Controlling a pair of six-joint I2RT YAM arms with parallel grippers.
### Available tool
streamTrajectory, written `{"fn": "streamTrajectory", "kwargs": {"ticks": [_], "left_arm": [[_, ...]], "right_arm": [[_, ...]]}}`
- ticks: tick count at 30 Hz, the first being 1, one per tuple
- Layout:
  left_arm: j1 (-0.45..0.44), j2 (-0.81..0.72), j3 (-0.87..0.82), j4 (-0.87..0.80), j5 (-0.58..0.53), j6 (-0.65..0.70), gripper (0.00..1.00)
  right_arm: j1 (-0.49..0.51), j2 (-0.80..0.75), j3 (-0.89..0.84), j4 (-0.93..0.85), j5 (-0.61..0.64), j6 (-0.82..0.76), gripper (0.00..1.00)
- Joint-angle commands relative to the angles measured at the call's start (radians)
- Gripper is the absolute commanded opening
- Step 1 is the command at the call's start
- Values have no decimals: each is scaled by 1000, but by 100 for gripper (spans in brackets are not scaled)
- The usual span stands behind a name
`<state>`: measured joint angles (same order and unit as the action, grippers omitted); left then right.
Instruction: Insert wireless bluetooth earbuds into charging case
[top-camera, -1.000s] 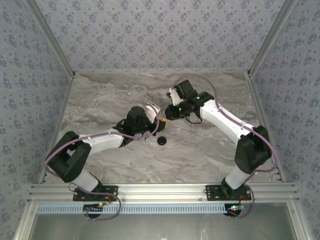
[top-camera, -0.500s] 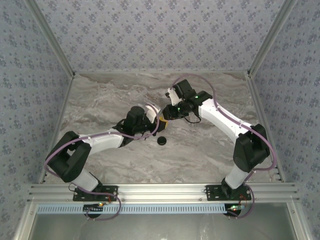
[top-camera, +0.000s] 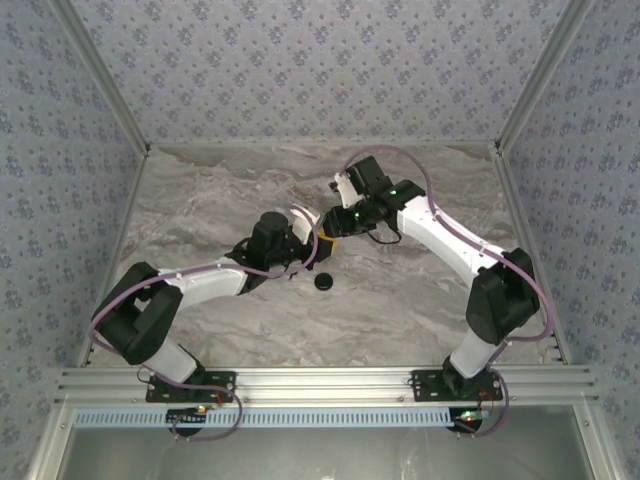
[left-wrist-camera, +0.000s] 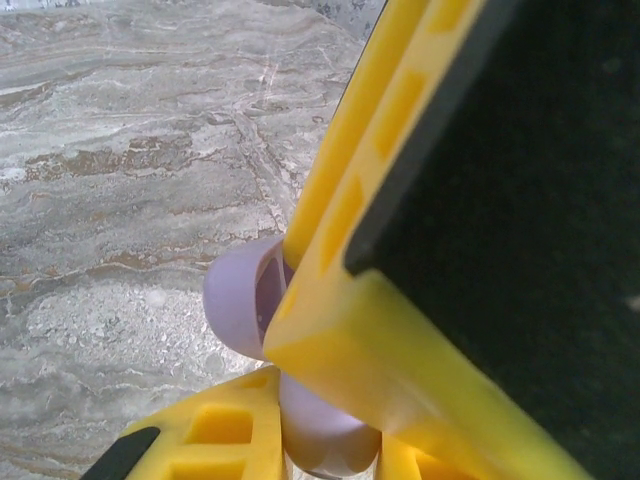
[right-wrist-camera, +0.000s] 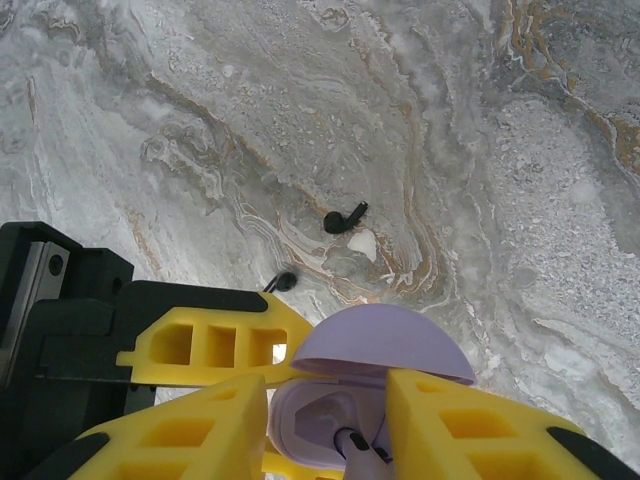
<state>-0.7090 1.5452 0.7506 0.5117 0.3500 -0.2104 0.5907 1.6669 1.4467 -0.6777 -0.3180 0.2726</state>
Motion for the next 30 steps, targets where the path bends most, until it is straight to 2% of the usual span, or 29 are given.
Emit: {"fn": "streamTrajectory", "kwargs": {"ticks": [1, 6, 13, 20, 24, 30], "left_arm": [[-5, -3, 6, 86, 17, -6, 18], [-6, -24, -2, 91, 8, -2, 18], [-4, -72, -2, 77, -10, 10, 18], [-4, -118, 12, 75, -25, -2, 18], [-5, -123, 16, 82, -14, -10, 18], [-4, -126, 13, 99, 3, -18, 18]], "right_arm": [[5, -37, 30, -15, 27, 14, 42], [-10, -106, 16, 1, 88, 33, 44], [-47, -189, -11, -18, 101, 29, 45], [-71, -222, -64, -24, 99, 14, 22], [-71, -222, -80, -18, 90, 16, 17], [-69, -211, -85, -9, 57, 12, 16]]}}
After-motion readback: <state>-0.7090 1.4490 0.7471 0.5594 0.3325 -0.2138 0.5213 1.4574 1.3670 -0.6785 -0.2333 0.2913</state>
